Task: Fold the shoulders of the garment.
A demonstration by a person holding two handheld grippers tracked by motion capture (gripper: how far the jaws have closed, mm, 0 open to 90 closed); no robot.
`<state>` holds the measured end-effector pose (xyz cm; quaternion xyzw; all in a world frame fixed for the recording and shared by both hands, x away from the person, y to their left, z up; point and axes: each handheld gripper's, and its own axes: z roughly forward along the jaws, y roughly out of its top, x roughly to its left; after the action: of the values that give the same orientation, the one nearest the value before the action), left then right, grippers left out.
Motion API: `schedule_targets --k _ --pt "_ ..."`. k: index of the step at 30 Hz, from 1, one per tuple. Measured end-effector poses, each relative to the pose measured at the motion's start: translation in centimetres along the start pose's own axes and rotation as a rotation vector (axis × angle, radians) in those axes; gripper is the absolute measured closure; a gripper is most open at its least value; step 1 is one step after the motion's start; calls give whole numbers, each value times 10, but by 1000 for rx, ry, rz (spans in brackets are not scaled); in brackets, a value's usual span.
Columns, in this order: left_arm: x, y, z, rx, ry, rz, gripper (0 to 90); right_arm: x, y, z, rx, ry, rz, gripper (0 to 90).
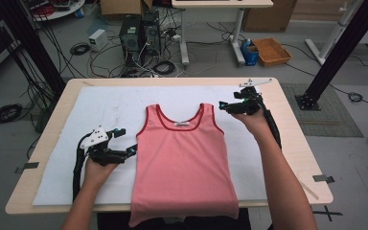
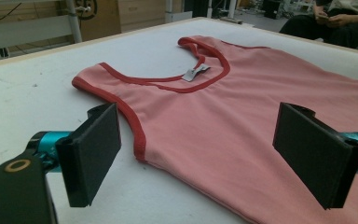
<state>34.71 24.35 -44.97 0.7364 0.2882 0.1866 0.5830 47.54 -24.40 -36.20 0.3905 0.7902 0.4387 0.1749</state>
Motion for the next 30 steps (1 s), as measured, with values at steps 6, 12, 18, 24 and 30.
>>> schedule_targets --k 6,12,18,24,30 --pt "-1 0 0 5 3 7 151 -6 8 22 46 -14 4 171" --pt "-1 0 0 5 2 8 151 -6 13 42 91 -13 12 171" --pt "-1 0 0 4 3 6 152 -4 19 59 112 2 14 171" --pt "-1 0 0 4 2 8 151 -3 17 73 135 -3 16 171" --pt "-2 0 1 2 2 11 151 -5 12 85 178 -6 24 171"
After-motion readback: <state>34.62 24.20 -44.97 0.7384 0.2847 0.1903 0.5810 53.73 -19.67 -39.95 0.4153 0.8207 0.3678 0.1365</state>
